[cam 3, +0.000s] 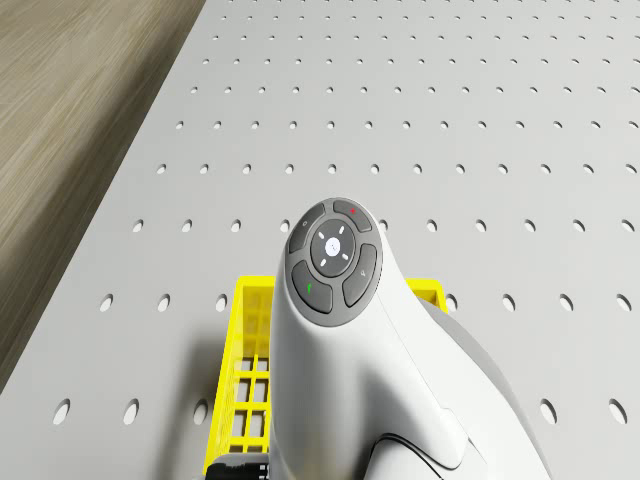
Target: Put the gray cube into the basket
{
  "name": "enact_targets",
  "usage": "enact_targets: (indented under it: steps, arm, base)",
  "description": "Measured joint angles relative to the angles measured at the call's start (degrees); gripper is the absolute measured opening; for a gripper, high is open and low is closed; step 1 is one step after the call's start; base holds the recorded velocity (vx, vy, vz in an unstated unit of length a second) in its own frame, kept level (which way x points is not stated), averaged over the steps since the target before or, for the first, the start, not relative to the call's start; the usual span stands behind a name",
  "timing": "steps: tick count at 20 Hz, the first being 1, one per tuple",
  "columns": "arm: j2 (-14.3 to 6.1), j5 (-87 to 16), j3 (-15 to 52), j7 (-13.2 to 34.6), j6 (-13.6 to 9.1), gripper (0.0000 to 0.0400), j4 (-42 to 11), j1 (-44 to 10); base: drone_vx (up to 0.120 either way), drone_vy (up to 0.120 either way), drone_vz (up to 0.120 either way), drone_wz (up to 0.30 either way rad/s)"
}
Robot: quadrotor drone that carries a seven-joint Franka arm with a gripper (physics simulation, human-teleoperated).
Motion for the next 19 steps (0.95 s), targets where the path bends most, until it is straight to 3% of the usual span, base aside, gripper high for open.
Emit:
enact_targets:
  steps: [1,4,7,19]
  arm:
    - [0.0,-0.41,-0.44,0.01,0.16,0.025,0.12,-0.08]
    - [0.04,-1.26,-1.34,0.01,0.48,0.0329,0.37,-0.24]
    - [0.09,-0.99,-1.04,0.0,0.3,0.0367,0.28,-0.16]
    - [0.05,4.18,4.45,-0.01,-1.61,0.0398,-1.0,0.66]
  base:
    - [0.0,0.0,0.0,0.0]
    - [0.0,0.0,0.0,0.0]
    - [0.0,0.0,0.0,0.0]
    - [0.0,0.0,0.0,0.0]
